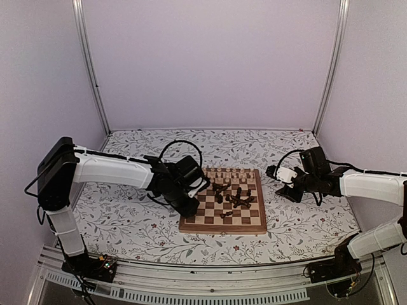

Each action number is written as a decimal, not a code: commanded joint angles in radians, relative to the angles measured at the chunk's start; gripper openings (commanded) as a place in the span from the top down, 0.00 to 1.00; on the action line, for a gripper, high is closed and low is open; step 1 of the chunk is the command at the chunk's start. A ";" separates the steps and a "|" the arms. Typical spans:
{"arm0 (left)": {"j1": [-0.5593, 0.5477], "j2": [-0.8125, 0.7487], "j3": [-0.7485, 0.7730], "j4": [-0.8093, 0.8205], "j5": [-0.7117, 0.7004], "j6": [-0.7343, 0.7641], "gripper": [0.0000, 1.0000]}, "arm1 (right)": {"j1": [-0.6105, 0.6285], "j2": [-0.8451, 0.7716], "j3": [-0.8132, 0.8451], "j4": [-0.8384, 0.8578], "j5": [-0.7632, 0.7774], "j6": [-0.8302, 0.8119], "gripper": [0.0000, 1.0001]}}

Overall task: Set up the chess pieces on the board
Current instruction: Place the chess piece on the chessboard, then pick up the chess piece from the chessboard.

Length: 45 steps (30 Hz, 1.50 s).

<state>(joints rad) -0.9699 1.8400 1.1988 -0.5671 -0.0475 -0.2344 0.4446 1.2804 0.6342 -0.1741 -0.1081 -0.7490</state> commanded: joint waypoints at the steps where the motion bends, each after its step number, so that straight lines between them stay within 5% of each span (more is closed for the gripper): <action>1: -0.018 -0.056 0.075 -0.030 -0.039 0.000 0.61 | -0.002 0.005 -0.004 -0.015 -0.016 -0.004 0.49; 8: -0.096 -0.079 0.157 0.008 0.008 0.130 0.55 | -0.002 0.002 -0.001 -0.021 -0.024 0.000 0.49; 16: -0.166 0.074 0.254 0.012 0.060 0.186 0.56 | -0.001 0.002 -0.001 -0.023 -0.028 0.005 0.49; 36: -0.174 0.236 0.301 0.028 0.012 0.196 0.57 | -0.001 0.012 -0.001 -0.026 -0.027 0.002 0.49; 45: -0.159 0.262 0.323 0.003 0.033 0.203 0.72 | 0.000 0.013 -0.001 -0.028 -0.031 0.005 0.49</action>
<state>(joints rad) -1.1358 2.0762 1.4990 -0.5526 -0.0315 -0.0391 0.4446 1.2842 0.6342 -0.1955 -0.1230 -0.7486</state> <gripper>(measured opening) 0.302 0.511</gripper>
